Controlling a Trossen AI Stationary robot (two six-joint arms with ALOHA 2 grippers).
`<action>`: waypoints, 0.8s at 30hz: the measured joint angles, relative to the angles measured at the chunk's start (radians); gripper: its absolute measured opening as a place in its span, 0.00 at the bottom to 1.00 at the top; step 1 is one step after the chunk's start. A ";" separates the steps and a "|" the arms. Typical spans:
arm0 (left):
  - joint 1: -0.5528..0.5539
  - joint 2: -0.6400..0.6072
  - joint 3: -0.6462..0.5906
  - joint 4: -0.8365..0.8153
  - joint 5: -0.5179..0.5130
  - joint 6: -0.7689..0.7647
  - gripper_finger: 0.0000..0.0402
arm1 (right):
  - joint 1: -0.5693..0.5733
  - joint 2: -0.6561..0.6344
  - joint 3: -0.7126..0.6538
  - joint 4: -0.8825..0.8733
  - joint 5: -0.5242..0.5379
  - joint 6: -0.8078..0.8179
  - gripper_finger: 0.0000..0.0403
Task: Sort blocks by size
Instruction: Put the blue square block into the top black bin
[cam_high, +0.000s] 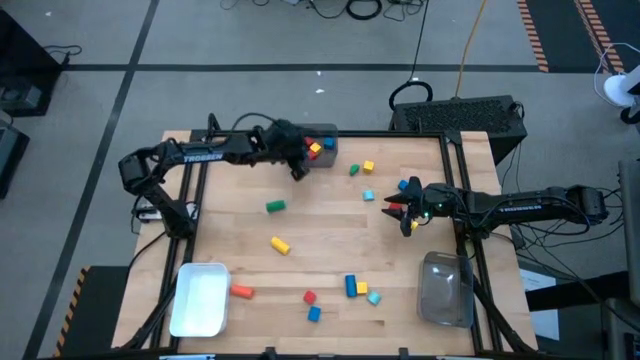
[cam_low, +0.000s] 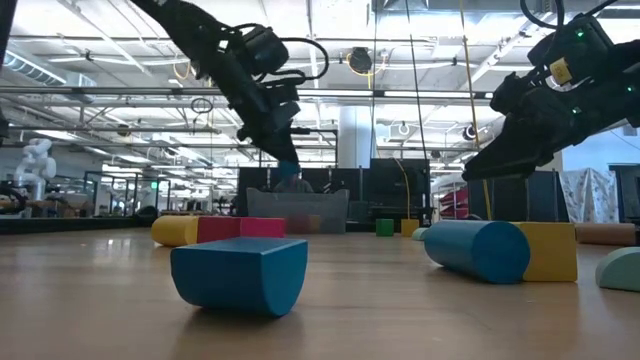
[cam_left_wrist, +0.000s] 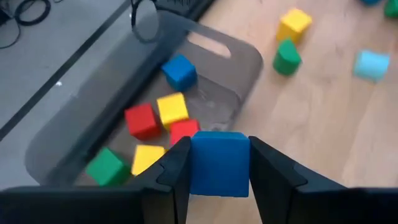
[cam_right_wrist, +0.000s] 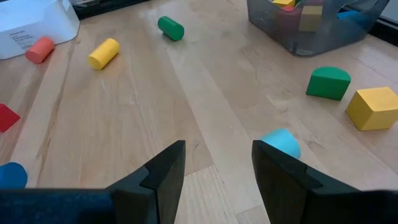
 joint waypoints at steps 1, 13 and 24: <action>0.014 0.000 0.000 0.014 0.012 0.000 0.33 | 0.000 0.000 0.000 0.000 0.000 -0.001 0.44; 0.101 0.127 0.000 0.194 0.064 0.017 0.33 | 0.000 0.000 0.000 0.000 0.001 -0.003 0.44; 0.147 0.213 0.000 0.227 -0.004 0.017 0.33 | -0.001 0.000 0.000 0.000 0.050 -0.022 0.44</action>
